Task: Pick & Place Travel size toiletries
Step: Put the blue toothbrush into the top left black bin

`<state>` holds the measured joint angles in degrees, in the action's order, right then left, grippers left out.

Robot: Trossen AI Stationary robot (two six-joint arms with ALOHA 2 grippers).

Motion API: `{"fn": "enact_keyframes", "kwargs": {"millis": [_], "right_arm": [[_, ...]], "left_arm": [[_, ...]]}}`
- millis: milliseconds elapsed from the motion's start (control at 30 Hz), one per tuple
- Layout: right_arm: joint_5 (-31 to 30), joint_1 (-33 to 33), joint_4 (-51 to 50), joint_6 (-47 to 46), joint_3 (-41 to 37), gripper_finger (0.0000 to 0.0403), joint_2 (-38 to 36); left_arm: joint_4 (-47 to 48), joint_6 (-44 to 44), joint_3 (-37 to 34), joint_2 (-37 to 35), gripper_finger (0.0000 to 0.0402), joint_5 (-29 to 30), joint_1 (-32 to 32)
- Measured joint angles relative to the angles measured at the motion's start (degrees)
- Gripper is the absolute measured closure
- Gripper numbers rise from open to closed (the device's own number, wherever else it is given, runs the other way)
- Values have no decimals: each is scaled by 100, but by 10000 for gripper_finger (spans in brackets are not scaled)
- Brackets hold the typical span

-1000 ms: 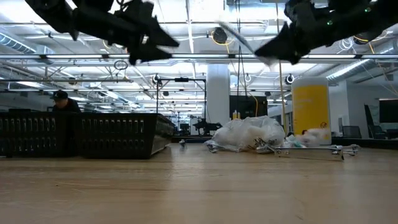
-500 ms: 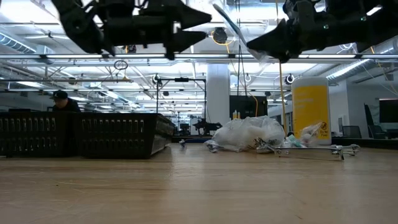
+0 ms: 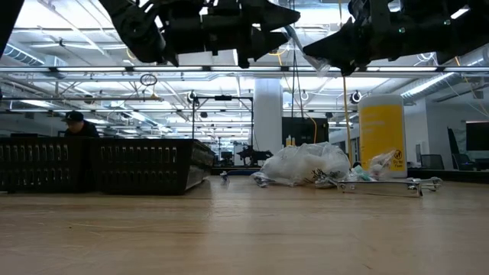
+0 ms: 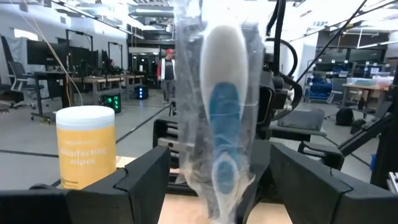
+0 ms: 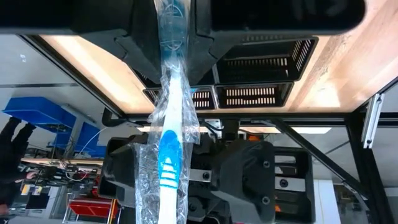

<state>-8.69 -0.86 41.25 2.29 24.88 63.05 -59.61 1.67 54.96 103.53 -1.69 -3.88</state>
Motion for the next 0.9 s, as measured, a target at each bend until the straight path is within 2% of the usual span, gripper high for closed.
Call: {"fn": "enact_keyframes", "kwargs": {"millis": [200,633,800,900], "right_arm": [[0,0,-31,10,0,362,0],[-4,0,-35,10,0,362,0],[-20,4,-85,-5,0,360,0],[-31,4,-112,-135,2,348,0]], "left_arm": [[38,-63,0,0,147,0,2],[122,-164,0,-2,309,0,1],[122,-177,0,-2,357,-6,2],[124,-177,0,-2,373,-28,7]]}}
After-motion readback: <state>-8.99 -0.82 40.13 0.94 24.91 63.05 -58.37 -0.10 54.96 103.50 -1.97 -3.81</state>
